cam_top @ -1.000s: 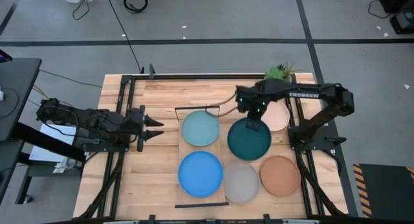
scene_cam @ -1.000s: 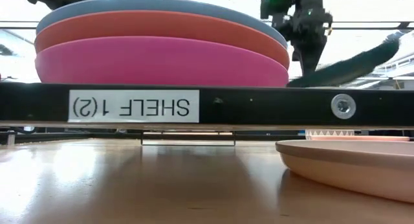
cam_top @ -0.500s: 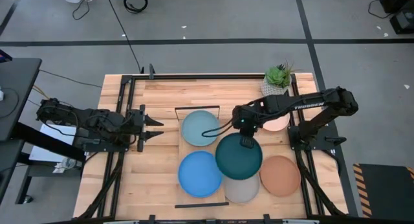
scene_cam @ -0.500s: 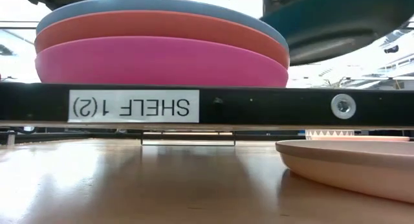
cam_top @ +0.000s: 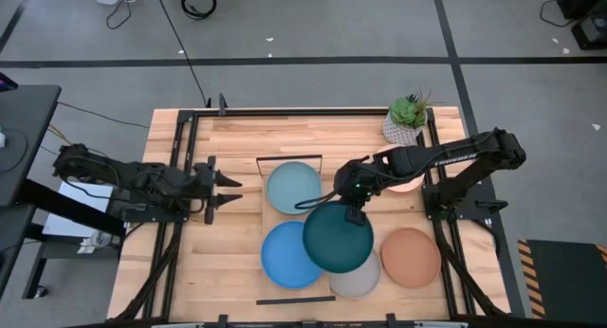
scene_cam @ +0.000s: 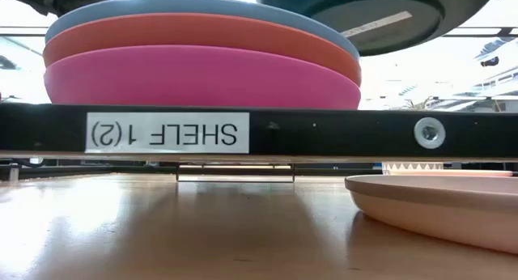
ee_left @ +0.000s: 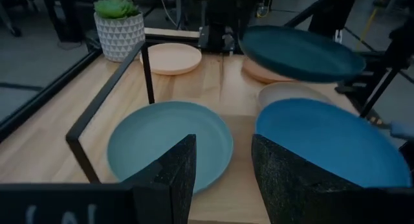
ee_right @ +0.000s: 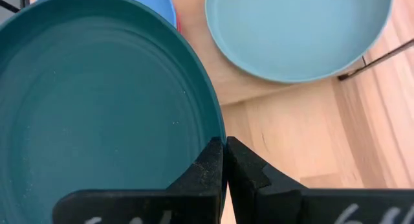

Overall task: Place and stack plates onto a shelf
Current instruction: Stack the green plate on top of the blue plate on the shelf

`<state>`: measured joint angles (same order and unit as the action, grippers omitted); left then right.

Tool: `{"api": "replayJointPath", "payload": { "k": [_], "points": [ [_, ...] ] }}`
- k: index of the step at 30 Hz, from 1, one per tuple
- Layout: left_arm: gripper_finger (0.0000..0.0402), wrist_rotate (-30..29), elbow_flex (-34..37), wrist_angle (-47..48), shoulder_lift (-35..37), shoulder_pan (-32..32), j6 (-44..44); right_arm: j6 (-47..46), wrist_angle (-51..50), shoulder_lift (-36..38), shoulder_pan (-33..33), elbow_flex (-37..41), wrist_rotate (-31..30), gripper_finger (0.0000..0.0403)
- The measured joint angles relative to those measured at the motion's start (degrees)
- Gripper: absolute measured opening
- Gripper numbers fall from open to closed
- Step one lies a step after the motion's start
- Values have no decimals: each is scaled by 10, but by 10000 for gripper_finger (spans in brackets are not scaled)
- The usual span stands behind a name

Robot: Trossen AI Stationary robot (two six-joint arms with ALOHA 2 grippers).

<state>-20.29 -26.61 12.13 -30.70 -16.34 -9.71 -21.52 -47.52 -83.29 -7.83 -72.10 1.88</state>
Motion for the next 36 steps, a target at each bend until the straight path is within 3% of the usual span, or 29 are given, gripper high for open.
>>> {"api": "replayJointPath", "payload": {
  "k": [7,16,28,36],
  "points": [
    [155,0,55,-87,0,0,33,-6,5,0,-1,0,-5,15],
    [155,0,99,-131,0,0,-3,-14,42,-10,-1,-7,-25,15],
    [155,-4,103,-127,-12,0,-33,71,27,-161,-7,-152,-29,15],
    [155,-10,103,-128,-16,0,-65,132,30,-269,6,-246,14,16]
  ]
}}
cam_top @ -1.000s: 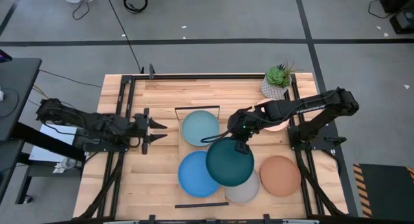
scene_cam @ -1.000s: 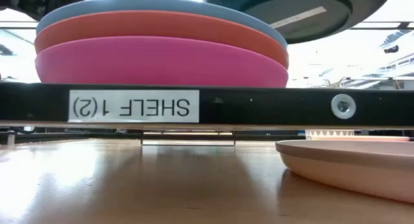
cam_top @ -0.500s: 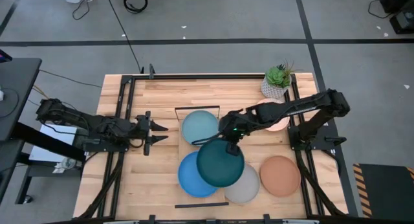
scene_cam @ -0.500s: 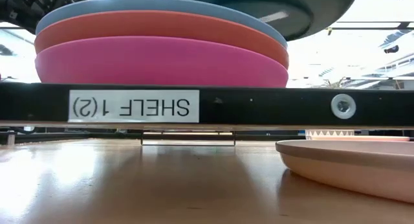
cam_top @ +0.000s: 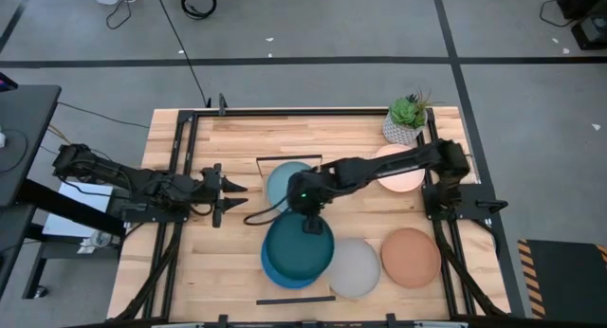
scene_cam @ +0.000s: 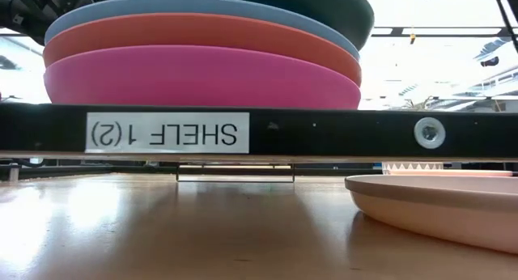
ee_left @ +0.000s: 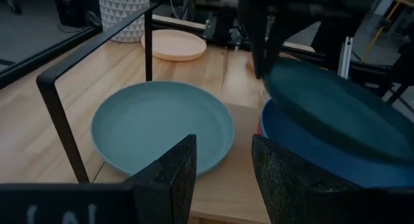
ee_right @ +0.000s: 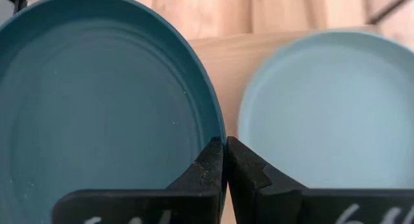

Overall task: Place and stack plates onto a shelf
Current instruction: Stack the green plate on top of the blue plate on the shelf, then stack the gray plate on top of the light blue plate on the shelf

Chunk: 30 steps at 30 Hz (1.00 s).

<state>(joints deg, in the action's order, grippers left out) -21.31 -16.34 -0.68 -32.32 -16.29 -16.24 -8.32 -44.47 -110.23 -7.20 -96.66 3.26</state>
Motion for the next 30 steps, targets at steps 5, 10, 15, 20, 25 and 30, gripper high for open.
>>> {"api": "replayJointPath", "payload": {
  "k": [5,10,15,20,25,30],
  "points": [
    [155,0,0,0,0,0,-12,34,22,-42,3,-24,20,29],
    [155,0,0,-1,0,0,-12,45,62,-50,5,-24,41,57],
    [155,0,0,-5,1,0,-12,48,21,-13,4,-24,37,88],
    [155,0,0,-7,1,0,-12,37,-25,51,-19,1,-53,102],
    [155,0,0,-9,1,0,-11,3,-27,129,-37,93,-134,101],
    [155,0,0,-9,1,0,-11,-54,26,223,-47,246,-171,101]
  ]
}}
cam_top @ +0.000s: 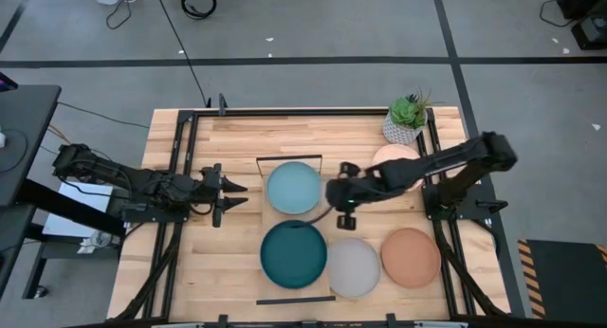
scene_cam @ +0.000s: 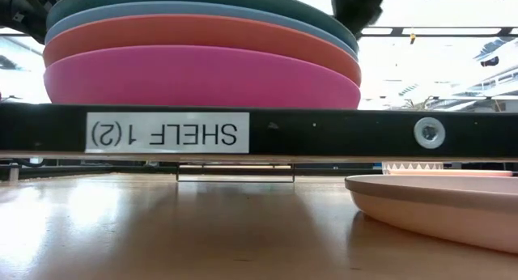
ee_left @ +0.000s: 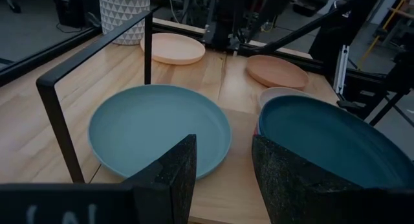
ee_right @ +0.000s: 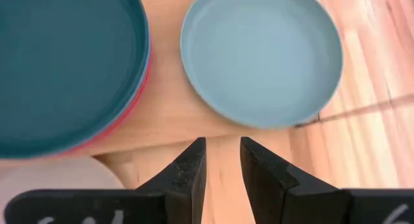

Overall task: Place and stack plates onto a shelf
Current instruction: Stack the gray plate on top of the light blue plate on the shelf

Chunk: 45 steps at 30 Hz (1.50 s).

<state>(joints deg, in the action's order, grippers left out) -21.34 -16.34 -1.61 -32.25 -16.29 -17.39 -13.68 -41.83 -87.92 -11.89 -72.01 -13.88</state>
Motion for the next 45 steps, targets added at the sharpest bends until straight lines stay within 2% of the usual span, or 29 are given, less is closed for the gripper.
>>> {"api": "replayJointPath", "payload": {
  "k": [5,13,26,38,45],
  "points": [
    [155,0,0,0,0,0,0,-33,67,83,0,115,2,101],
    [155,0,0,0,0,0,0,-120,67,174,4,194,-9,101],
    [155,0,0,-2,0,0,0,-192,-93,138,33,208,2,109],
    [155,0,0,-3,0,0,0,-174,-77,140,48,208,-88,108],
    [155,0,0,-3,0,0,0,-172,-68,140,48,219,-91,108]
  ]
}}
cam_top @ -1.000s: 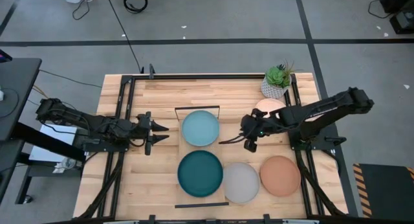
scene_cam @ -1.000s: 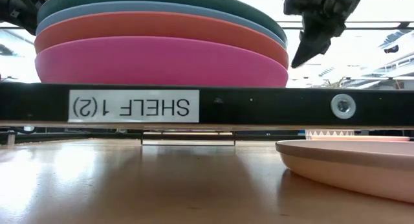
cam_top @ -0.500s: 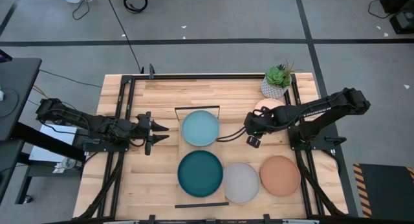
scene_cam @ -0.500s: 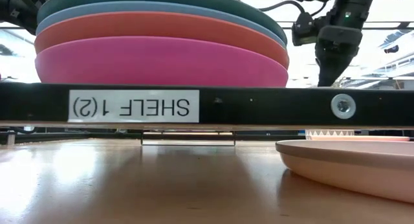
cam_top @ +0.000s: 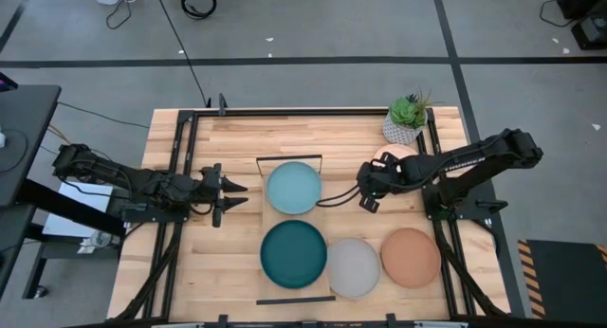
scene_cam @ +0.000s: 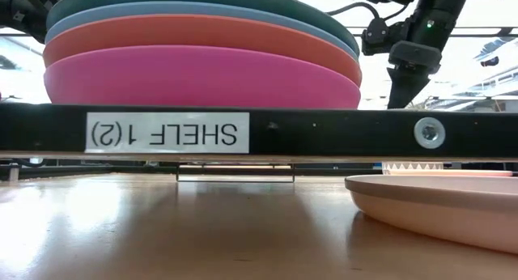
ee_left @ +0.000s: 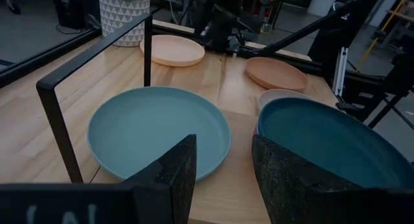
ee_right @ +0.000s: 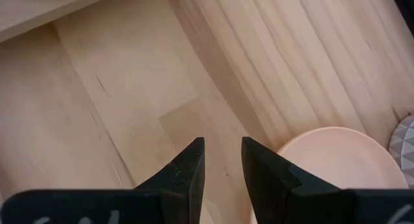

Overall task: Place and stack plates onto a shelf
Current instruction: Stack the gray plate on top of the light blue plate on the shelf

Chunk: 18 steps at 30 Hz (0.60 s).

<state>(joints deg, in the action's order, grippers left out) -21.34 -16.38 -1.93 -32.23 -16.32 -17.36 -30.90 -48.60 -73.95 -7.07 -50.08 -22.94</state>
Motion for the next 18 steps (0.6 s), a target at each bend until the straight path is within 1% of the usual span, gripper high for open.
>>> {"api": "replayJointPath", "payload": {
  "k": [3,8,11,13,16,18],
  "points": [
    [155,0,0,0,0,0,0,0,17,0,0,13,8,108],
    [155,0,0,0,0,0,0,0,53,0,0,33,50,108],
    [155,0,0,0,0,0,0,-3,44,0,0,33,51,108],
    [155,0,0,0,0,0,0,0,37,3,2,33,65,108],
    [155,0,0,0,0,0,0,4,19,3,17,33,93,108],
    [155,0,0,0,0,0,0,-1,-1,1,32,33,92,108]
  ]
}}
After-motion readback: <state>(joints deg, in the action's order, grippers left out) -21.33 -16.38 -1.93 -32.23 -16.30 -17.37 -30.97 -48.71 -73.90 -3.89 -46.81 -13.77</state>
